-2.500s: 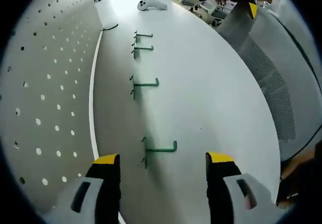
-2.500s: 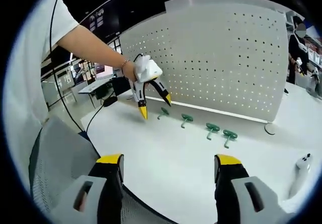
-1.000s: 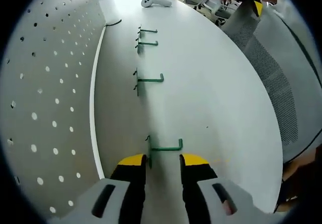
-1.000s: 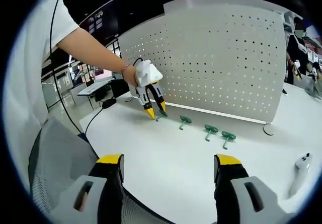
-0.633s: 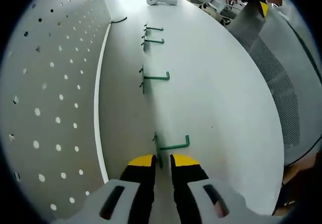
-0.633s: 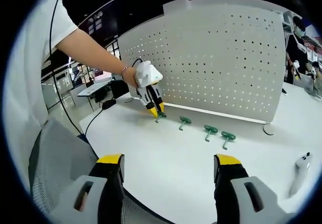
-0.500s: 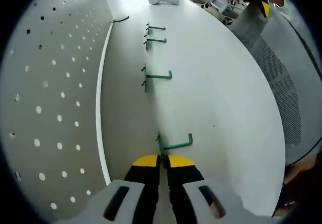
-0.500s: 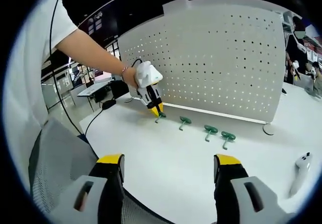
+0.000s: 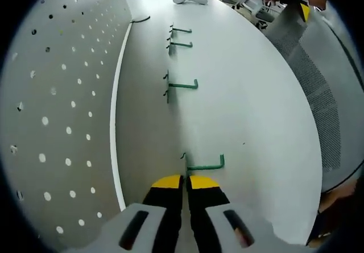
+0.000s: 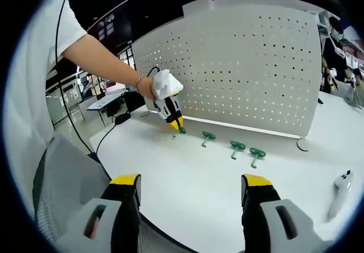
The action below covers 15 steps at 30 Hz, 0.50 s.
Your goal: Insert the hook assembly into the mounting plate slot until the hook locks in place.
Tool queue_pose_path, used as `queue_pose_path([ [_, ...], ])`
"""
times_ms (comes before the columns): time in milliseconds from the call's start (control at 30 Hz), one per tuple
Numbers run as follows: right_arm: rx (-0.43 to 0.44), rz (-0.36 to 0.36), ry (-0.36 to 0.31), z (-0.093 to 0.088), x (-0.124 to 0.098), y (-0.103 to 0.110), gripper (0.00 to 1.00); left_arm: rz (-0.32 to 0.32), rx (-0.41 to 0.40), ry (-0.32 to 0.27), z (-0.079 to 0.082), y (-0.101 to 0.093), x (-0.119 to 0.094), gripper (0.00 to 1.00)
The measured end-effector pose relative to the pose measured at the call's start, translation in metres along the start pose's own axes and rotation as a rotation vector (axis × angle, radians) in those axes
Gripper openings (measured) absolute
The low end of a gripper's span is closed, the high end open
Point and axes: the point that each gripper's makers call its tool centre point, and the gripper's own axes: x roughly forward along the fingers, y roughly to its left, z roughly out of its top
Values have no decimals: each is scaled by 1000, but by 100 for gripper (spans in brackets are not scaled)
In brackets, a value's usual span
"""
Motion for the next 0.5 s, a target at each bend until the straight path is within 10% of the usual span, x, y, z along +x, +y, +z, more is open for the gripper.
queue_pose_path([
  [500,1,0,2,0,0,0,70,-2,-16,0,1,-1,0,3],
])
